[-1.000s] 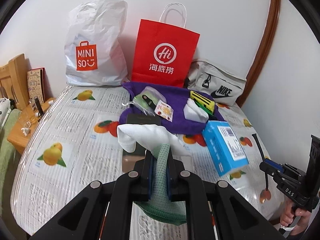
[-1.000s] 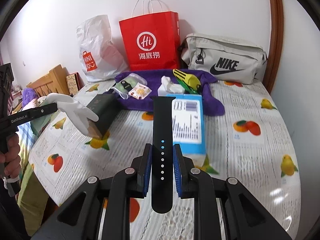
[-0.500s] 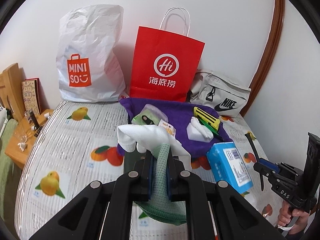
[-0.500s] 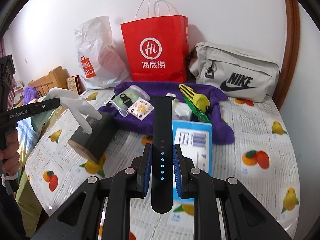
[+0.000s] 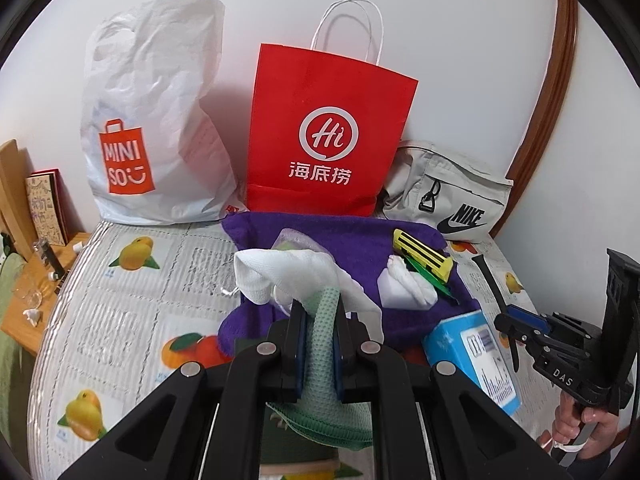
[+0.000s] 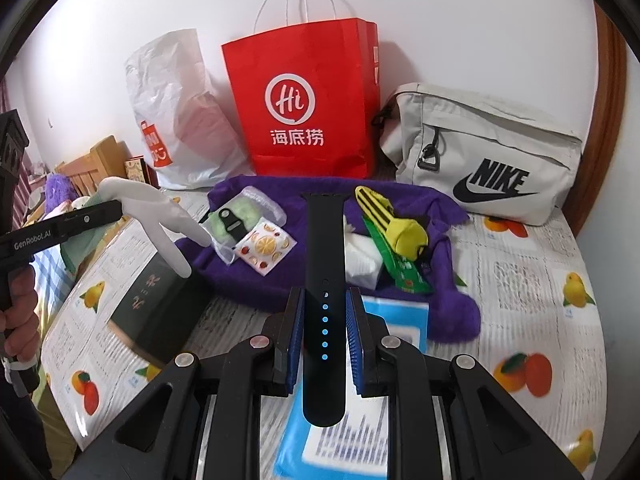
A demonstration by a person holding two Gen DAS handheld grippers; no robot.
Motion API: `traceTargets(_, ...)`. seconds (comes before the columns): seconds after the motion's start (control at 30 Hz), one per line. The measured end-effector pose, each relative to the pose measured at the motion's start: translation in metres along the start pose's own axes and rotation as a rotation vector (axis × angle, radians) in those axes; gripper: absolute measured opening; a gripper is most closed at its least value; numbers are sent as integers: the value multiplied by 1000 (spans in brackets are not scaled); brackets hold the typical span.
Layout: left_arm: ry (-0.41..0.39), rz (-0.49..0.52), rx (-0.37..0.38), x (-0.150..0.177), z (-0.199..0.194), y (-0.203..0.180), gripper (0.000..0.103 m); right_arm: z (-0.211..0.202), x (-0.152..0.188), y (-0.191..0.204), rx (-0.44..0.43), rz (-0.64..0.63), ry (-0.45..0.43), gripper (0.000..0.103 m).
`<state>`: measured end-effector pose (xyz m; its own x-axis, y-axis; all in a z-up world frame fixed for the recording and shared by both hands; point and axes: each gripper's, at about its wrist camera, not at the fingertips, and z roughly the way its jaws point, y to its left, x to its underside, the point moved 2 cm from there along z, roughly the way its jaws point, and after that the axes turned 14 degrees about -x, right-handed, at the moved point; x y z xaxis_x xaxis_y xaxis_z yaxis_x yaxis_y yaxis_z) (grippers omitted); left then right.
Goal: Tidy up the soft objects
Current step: 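Carry the watch band with the right gripper while the left carries the glove to the towel, then open both grippers to drop the watch band and glove onto the towel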
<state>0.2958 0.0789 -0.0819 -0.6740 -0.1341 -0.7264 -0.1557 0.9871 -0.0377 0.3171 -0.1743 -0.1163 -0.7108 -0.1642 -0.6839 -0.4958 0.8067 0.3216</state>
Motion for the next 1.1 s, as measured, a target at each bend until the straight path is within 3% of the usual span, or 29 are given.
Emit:
traceTargets(0.7, 3, 39, 24, -60, 82, -38, 10, 79, -58, -37, -11, -31, 58, 20)
traceTargets(0.9, 16, 43, 40, -63, 101, -44, 10, 98, -59, -42, -9, -34, 97, 20)
traceTargets(1.1, 90, 78, 12, -49, 128, -45, 11, 115, -56, -44, -12, -36, 141, 20)
